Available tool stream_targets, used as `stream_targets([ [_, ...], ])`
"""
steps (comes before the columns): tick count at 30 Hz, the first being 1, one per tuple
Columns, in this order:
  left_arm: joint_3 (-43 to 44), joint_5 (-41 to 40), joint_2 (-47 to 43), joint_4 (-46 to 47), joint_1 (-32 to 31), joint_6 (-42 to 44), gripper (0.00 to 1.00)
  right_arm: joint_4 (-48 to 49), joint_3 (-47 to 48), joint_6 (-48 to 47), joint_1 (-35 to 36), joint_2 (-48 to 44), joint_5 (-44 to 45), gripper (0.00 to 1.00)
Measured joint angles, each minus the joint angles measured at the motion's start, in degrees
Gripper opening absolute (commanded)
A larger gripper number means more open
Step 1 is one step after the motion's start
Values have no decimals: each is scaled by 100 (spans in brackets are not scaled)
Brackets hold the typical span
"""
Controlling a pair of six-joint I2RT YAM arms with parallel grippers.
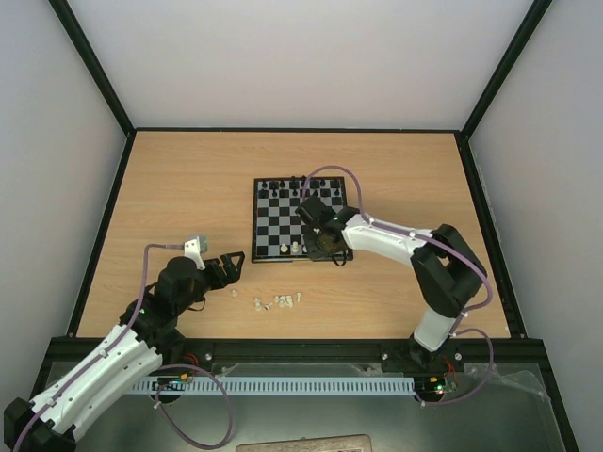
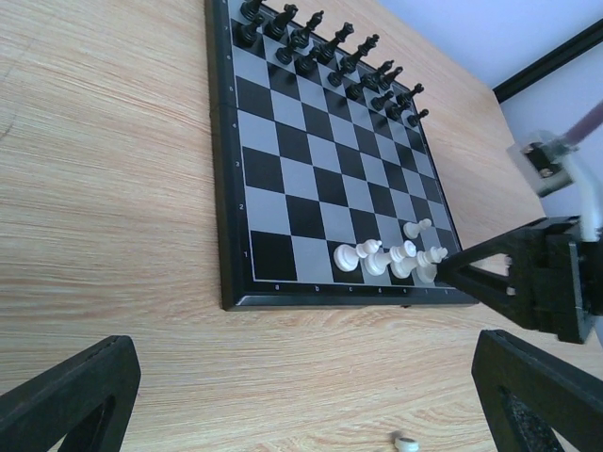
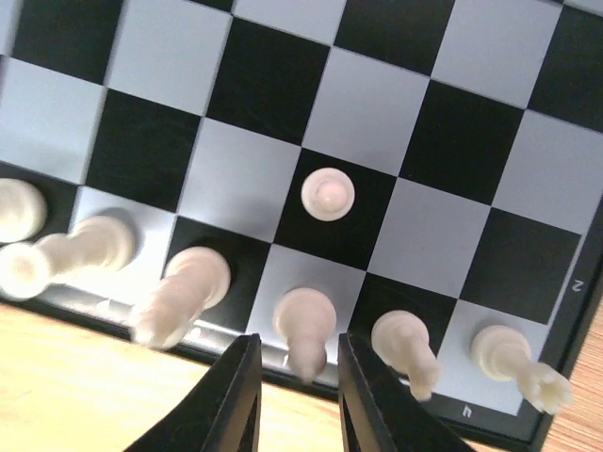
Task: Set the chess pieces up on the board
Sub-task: Adjust the chess piece on the chessboard, then pick up the chess piece at the center of the board.
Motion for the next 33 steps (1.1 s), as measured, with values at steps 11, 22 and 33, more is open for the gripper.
stream_targets([
  [11, 2, 2, 94, 44, 0, 0, 99, -22, -282, 20, 466, -1360, -341, 31],
  [22, 2, -20, 20, 33, 0, -7, 100, 179, -883, 374, 1891, -1641, -903, 30],
  [33, 4, -79, -391, -227, 0, -33, 99, 210, -448, 595, 2583, -223, -675, 26],
])
